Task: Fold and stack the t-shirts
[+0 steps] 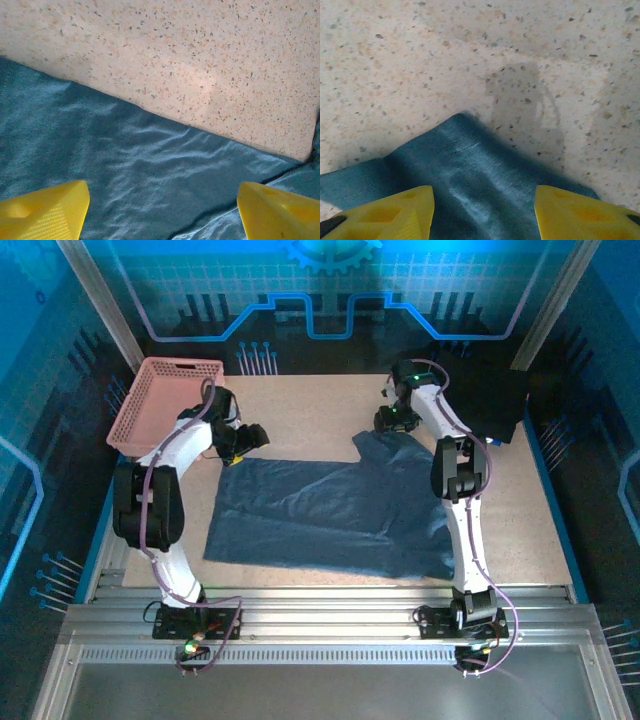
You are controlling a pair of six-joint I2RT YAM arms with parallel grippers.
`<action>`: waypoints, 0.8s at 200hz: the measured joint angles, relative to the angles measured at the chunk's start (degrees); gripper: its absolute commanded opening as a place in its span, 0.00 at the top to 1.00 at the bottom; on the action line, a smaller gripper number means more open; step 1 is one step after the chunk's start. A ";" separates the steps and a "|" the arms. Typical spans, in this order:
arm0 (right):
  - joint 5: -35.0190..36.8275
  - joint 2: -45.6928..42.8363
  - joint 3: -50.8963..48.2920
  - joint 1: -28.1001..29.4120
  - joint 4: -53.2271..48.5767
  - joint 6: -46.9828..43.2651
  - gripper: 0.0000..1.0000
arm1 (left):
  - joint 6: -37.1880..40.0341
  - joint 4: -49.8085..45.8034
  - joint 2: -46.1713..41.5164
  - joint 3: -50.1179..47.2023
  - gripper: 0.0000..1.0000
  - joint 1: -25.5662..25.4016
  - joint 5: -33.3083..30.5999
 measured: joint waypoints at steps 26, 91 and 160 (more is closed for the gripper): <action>1.33 2.03 2.58 -0.02 0.00 -0.37 0.44 | 0.72 0.00 0.11 0.00 0.21 0.85 0.00; 2.47 7.48 10.14 -0.55 -2.60 -0.31 0.66 | 1.05 0.00 3.28 0.00 0.21 1.49 -0.04; 2.54 6.51 8.26 -1.44 -1.18 2.60 0.89 | 1.07 -0.04 3.52 0.00 0.22 1.75 -0.79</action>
